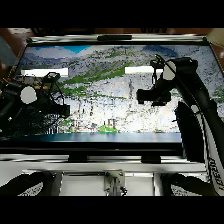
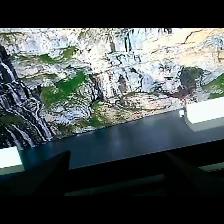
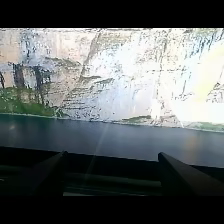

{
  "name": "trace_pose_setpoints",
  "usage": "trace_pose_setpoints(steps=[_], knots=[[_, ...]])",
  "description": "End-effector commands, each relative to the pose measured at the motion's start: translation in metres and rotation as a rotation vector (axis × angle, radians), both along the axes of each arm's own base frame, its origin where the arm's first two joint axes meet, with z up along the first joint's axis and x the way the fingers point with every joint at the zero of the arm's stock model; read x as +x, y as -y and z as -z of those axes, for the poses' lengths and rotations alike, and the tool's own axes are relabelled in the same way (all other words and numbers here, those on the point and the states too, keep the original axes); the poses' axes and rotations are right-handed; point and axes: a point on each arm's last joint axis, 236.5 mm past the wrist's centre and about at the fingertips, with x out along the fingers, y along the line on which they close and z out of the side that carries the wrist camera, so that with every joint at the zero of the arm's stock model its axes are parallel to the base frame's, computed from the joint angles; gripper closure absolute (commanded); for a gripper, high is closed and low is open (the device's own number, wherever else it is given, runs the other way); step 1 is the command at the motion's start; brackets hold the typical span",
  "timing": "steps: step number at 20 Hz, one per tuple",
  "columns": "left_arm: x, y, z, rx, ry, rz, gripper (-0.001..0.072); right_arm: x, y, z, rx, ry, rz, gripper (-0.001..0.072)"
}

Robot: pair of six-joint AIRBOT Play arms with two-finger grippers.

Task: Fold the shirts.

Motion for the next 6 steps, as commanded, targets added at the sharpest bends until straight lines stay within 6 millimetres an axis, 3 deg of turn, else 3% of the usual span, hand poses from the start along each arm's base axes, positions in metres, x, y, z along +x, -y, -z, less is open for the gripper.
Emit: trace_pose_setpoints(steps=[1,6], knots=[[0.0018,0.0008,0.0009,0.0,0.014,0.022,0.0004,-0.0002,-0.0001,0.001,-0.007,-0.001,-0.002,0.004],[0.0035,0.0016,0.0004,0.0,0.023,0.036,0.0004,-0.0002,-0.0001,0.001,-0.007,-0.001,-0.002,0.0041]])
